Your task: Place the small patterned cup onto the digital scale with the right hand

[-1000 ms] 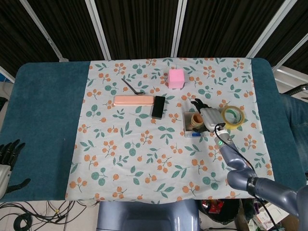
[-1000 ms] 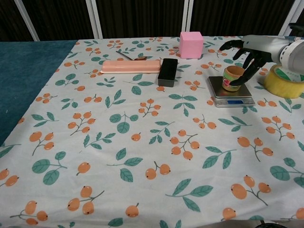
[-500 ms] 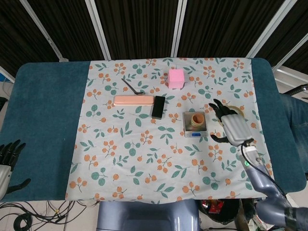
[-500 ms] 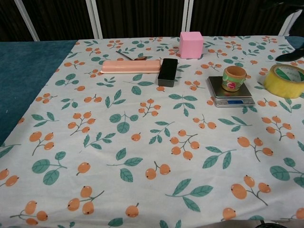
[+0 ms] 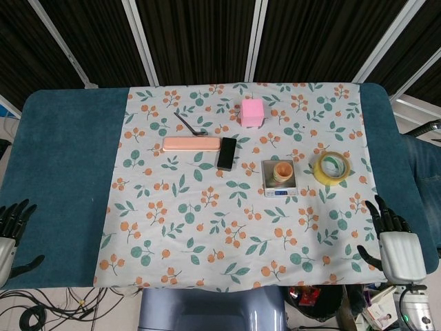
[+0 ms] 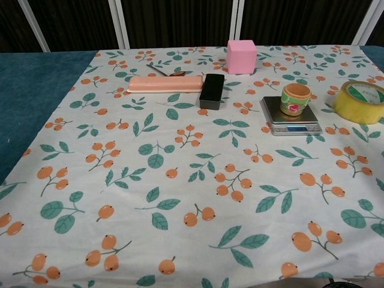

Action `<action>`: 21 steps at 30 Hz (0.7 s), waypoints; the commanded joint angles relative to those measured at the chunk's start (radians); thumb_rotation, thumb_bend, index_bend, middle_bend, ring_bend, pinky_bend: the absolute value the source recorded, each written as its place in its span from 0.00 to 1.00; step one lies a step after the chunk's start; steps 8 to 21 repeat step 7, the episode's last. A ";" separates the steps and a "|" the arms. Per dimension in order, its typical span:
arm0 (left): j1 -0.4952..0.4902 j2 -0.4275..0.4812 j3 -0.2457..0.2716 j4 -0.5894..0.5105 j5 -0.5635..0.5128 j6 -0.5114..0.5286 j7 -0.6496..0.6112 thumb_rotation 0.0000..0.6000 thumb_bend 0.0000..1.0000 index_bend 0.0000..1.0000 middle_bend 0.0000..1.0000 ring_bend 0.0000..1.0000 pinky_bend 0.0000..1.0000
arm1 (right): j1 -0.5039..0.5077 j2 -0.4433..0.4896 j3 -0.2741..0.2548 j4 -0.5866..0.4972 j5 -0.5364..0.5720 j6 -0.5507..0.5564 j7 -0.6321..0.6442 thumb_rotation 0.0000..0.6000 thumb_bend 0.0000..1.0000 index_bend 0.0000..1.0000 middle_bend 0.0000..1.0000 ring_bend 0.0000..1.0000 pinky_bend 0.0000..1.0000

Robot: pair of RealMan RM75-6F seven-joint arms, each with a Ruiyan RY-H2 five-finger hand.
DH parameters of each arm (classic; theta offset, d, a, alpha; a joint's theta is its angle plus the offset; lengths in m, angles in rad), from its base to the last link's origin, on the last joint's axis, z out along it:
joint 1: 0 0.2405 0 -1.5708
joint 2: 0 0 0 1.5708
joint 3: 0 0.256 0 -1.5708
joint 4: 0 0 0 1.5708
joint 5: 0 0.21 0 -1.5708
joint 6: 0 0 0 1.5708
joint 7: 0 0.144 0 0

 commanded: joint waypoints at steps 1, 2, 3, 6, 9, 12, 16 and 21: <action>0.000 -0.001 -0.003 0.011 0.009 0.009 -0.009 1.00 0.12 0.01 0.00 0.00 0.03 | -0.026 -0.026 -0.020 0.043 -0.047 0.014 -0.002 1.00 0.11 0.09 0.00 0.14 0.23; -0.001 -0.002 -0.004 0.014 0.010 0.011 -0.014 1.00 0.12 0.01 0.00 0.00 0.03 | -0.027 -0.032 -0.017 0.049 -0.061 0.018 -0.001 1.00 0.11 0.09 0.00 0.14 0.23; -0.001 -0.002 -0.005 0.017 0.012 0.014 -0.019 1.00 0.12 0.01 0.00 0.00 0.03 | -0.028 -0.036 -0.017 0.053 -0.069 0.015 0.003 1.00 0.11 0.09 0.00 0.14 0.23; -0.003 -0.005 -0.008 0.031 0.027 0.028 -0.030 1.00 0.12 0.01 0.00 0.00 0.03 | -0.029 -0.041 -0.013 0.060 -0.070 -0.002 0.008 1.00 0.11 0.09 0.00 0.14 0.23; -0.002 -0.006 -0.008 0.035 0.029 0.030 -0.032 1.00 0.12 0.01 0.00 0.00 0.03 | -0.030 -0.042 -0.012 0.062 -0.067 -0.007 0.009 1.00 0.11 0.09 0.00 0.14 0.23; -0.002 -0.006 -0.008 0.035 0.029 0.030 -0.032 1.00 0.12 0.01 0.00 0.00 0.03 | -0.030 -0.042 -0.012 0.062 -0.067 -0.007 0.009 1.00 0.11 0.09 0.00 0.14 0.23; -0.002 -0.006 -0.008 0.035 0.029 0.030 -0.032 1.00 0.12 0.01 0.00 0.00 0.03 | -0.030 -0.042 -0.012 0.062 -0.067 -0.007 0.009 1.00 0.11 0.09 0.00 0.14 0.23; -0.002 -0.006 -0.008 0.035 0.029 0.030 -0.032 1.00 0.12 0.01 0.00 0.00 0.03 | -0.030 -0.042 -0.012 0.062 -0.067 -0.007 0.009 1.00 0.11 0.09 0.00 0.14 0.23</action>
